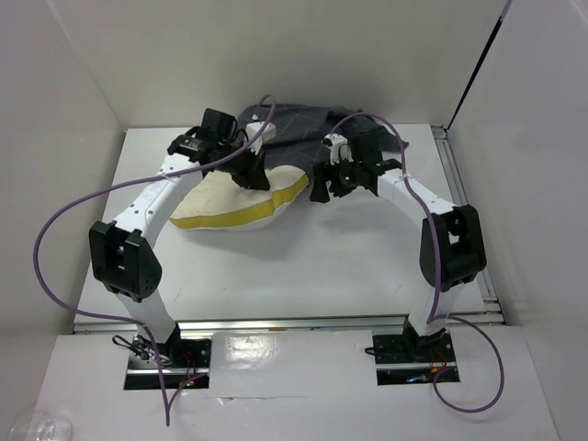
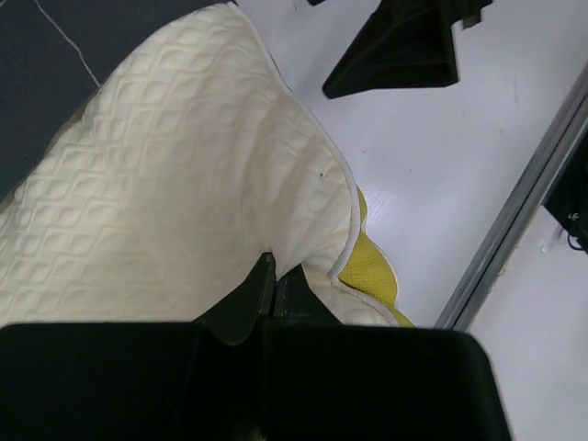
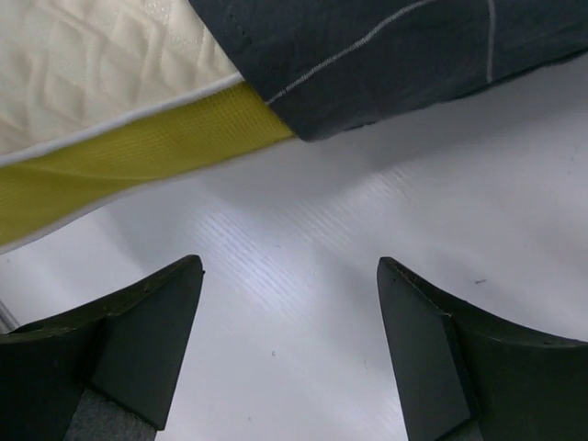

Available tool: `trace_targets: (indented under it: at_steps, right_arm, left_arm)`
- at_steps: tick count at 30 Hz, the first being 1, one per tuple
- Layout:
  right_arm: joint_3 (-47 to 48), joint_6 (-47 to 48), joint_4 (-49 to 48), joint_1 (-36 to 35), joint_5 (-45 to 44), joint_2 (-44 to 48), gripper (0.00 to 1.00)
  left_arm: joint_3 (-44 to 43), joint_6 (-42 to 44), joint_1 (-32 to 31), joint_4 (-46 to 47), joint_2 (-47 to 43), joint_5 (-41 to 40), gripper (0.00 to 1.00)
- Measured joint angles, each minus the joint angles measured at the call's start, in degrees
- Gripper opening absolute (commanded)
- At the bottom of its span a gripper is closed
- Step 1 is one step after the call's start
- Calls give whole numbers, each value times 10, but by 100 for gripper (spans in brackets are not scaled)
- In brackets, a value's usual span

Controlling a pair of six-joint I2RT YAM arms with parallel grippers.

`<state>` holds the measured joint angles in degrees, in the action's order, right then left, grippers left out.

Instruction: Put the pillow into the pillowcase

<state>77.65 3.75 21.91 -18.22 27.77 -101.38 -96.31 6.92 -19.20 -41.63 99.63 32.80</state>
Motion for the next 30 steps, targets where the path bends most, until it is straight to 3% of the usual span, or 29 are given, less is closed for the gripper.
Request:
trace_targets:
  at_steps: [16, 20, 23, 24, 28, 29, 30]
  right_arm:
    - [8, -31, -133, -38, -74, -57, 85]
    - [9, -30, -165, -44, -115, -76, 80]
    - [9, -29, -194, -44, -130, -84, 61]
    - [9, -29, -204, -44, -132, -85, 46]
    - [9, -36, -238, -45, -137, -88, 19]
    - [9, -40, -248, -45, -136, -88, 8]
    - [9, -38, -251, -45, -135, -89, 4]
  left_arm:
    - [-69, -14, 30, -69, 20, 77, 0]
    - [-79, -14, 30, -74, 20, 82, 0]
    - [-80, -16, 31, -77, 20, 82, 0]
    - [-80, -16, 30, -77, 20, 83, 0]
    - [-80, -25, 30, -77, 21, 85, 0]
    - [-80, -26, 30, -78, 21, 86, 0]
    - [-80, -26, 31, -78, 21, 87, 0]
